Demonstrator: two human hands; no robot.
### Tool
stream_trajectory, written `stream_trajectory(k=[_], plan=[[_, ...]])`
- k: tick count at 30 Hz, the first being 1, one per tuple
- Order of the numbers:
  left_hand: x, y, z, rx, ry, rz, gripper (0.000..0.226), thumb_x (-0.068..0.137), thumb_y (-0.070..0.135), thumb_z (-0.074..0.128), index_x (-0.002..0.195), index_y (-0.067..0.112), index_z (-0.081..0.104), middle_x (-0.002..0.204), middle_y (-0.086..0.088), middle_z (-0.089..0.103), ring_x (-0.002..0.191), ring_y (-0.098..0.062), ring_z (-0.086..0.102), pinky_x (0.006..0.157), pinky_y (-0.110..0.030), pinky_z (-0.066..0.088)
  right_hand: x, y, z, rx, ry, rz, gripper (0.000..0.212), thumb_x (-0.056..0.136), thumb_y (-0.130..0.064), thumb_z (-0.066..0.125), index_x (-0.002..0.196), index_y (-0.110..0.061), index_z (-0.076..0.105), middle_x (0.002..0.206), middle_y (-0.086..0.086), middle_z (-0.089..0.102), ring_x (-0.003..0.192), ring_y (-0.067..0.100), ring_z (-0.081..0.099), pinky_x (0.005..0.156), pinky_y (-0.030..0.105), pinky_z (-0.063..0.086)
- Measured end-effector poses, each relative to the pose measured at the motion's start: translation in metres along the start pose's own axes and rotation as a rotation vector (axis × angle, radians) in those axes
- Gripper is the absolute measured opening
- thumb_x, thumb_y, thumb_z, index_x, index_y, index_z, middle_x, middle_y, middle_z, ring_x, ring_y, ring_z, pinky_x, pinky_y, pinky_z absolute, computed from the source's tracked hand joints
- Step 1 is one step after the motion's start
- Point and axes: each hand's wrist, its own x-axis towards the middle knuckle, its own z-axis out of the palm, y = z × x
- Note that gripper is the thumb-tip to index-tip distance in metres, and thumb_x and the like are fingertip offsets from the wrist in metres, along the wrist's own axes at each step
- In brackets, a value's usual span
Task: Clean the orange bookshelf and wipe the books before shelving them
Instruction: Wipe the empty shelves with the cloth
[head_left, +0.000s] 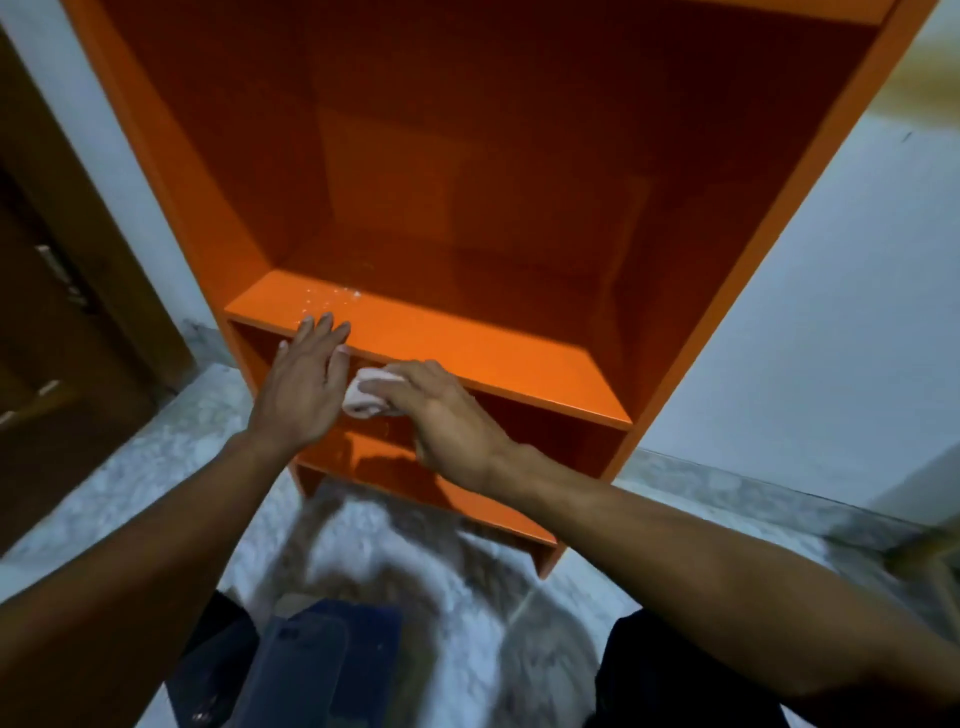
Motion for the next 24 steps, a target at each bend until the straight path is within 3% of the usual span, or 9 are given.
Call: stream_trajectory(k=[3,5,8,11,15,17,20,24], plan=[[-0.001,-0.006,-0.006,0.054,-0.004,0.01,0.045,0.107,0.025,0.033,0.151,0.016,0.038,0.162,-0.003,0.025,0.153,-0.019,0.013,0.121,-0.048,0.008,0.018,0.011,-0.03,-0.003,0.379,0.054,0.064,0.068,0.0,0.035,0.125,-0.011,0.064,0.121,0.012,0.063,0.108,0.031,0.054,0.093,0.041,0.043],[-0.003,-0.006,-0.005,0.073,0.001,0.013,0.046,0.107,0.027,0.033,0.152,0.017,0.037,0.163,-0.002,0.025,0.153,-0.02,0.012,0.121,-0.047,0.007,0.027,0.03,-0.062,-0.13,0.46,0.375,0.061,0.075,0.004,0.044,0.128,-0.02,0.062,0.121,0.01,0.062,0.111,0.033,0.054,0.093,0.041,0.042],[-0.004,-0.006,0.002,0.087,0.04,0.008,0.048,0.107,0.031,0.033,0.153,0.018,0.035,0.163,-0.002,0.023,0.153,-0.02,0.011,0.122,-0.047,0.006,0.025,0.081,-0.085,-0.088,0.312,0.944,0.032,0.096,-0.006,0.048,0.123,-0.011,0.063,0.121,0.016,0.065,0.113,0.034,0.06,0.094,0.042,0.049],[-0.003,-0.002,0.012,0.065,0.064,-0.016,0.049,0.107,0.034,0.031,0.154,0.019,0.033,0.164,-0.003,0.021,0.153,-0.021,0.008,0.122,-0.048,0.006,0.016,0.101,-0.083,-0.033,0.058,1.142,0.034,0.102,-0.01,0.038,0.127,0.0,0.059,0.123,0.017,0.063,0.118,0.034,0.059,0.094,0.038,0.049],[-0.006,0.001,0.019,0.046,0.083,-0.021,0.051,0.107,0.036,0.031,0.155,0.02,0.029,0.165,-0.002,0.016,0.154,-0.02,0.003,0.122,-0.05,0.008,0.024,0.083,-0.084,-0.084,-0.117,1.086,0.039,0.106,-0.023,0.03,0.111,-0.008,0.066,0.115,0.016,0.062,0.116,0.032,0.06,0.094,0.038,0.047],[-0.007,0.001,0.02,0.047,0.09,-0.018,0.051,0.107,0.036,0.031,0.156,0.021,0.028,0.165,0.0,0.015,0.154,-0.019,0.002,0.122,-0.05,0.008,0.03,0.074,-0.079,-0.131,-0.111,1.02,0.04,0.104,-0.027,0.03,0.102,-0.011,0.067,0.112,0.015,0.063,0.111,0.032,0.061,0.096,0.041,0.046],[-0.008,0.002,0.021,0.047,0.096,-0.026,0.051,0.107,0.033,0.032,0.156,0.021,0.026,0.166,0.002,0.013,0.153,-0.017,0.001,0.122,-0.048,0.008,0.036,0.061,-0.057,-0.209,-0.027,0.869,0.052,0.102,-0.044,0.029,0.123,-0.013,0.064,0.134,0.017,0.06,0.123,0.039,0.054,0.101,0.044,0.039],[-0.008,0.002,0.013,0.131,0.03,-0.022,0.064,0.1,0.013,0.042,0.158,0.023,0.016,0.166,0.001,0.006,0.154,-0.017,-0.002,0.122,-0.049,0.008,0.028,0.047,-0.02,-0.282,-0.012,0.45,0.041,0.099,-0.048,0.041,0.131,-0.028,0.055,0.142,0.011,0.051,0.127,0.037,0.046,0.103,0.044,0.036]])
